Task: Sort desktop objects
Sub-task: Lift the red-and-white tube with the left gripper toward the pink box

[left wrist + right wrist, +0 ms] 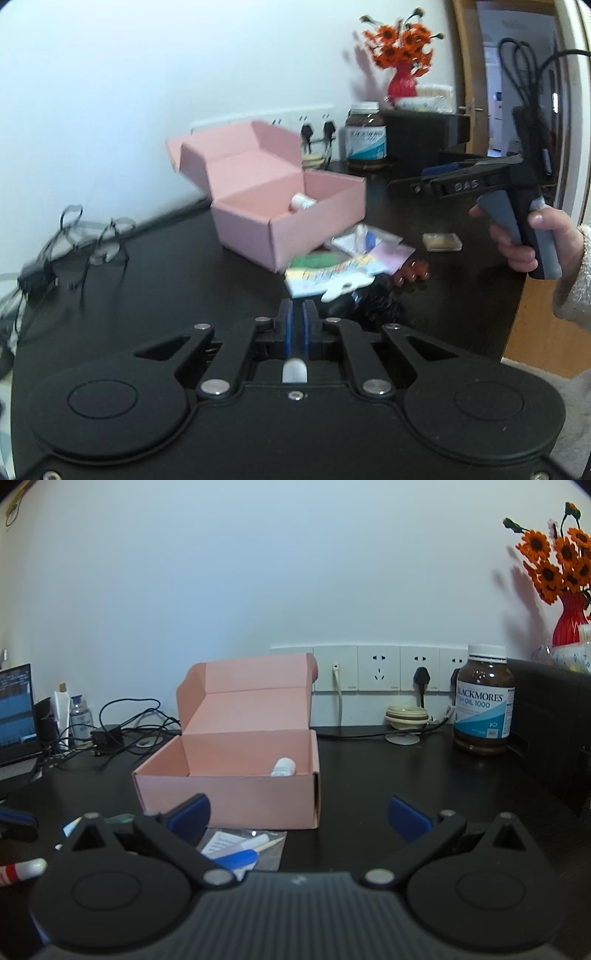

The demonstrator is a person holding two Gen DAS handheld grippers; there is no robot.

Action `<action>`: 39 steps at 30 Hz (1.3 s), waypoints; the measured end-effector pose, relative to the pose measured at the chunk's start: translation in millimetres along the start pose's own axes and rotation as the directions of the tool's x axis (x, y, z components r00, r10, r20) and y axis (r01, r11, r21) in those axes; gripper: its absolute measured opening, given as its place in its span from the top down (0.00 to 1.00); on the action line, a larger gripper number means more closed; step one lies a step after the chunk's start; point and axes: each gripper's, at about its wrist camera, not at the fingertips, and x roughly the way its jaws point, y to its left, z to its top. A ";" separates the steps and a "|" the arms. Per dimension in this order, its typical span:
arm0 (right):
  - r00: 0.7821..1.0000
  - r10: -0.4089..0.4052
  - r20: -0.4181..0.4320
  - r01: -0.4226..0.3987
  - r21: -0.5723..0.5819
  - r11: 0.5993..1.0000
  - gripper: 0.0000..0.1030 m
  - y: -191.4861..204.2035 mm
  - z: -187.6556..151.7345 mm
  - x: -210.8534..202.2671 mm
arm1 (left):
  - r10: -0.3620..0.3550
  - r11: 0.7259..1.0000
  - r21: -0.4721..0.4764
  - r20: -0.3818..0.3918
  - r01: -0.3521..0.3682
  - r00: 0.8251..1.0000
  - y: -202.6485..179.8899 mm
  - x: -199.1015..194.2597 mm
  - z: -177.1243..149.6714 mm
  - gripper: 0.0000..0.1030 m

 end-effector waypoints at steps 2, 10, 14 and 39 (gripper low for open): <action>1.000 0.000 0.000 0.000 -0.003 1.000 0.01 0.7 0.0 0.1 | -0.012 0.999 -0.039 -0.016 0.011 1.000 5.9 -6.2 -1.9 0.91; 1.000 0.007 0.001 -0.007 -0.005 1.000 0.01 0.7 0.1 0.0 | -0.026 1.000 -0.002 -0.070 0.026 0.997 -2.2 -23.1 -18.7 0.29; 1.000 0.000 0.005 0.000 -0.012 1.000 0.01 1.9 -0.2 -0.7 | -0.038 0.999 -0.027 -0.120 0.036 0.992 2.3 -14.9 -24.9 0.43; 1.000 -0.004 0.006 0.004 -0.018 1.000 0.01 3.0 -0.7 0.2 | 0.035 0.999 -0.035 -0.056 -0.037 0.998 11.4 -17.6 -24.2 0.84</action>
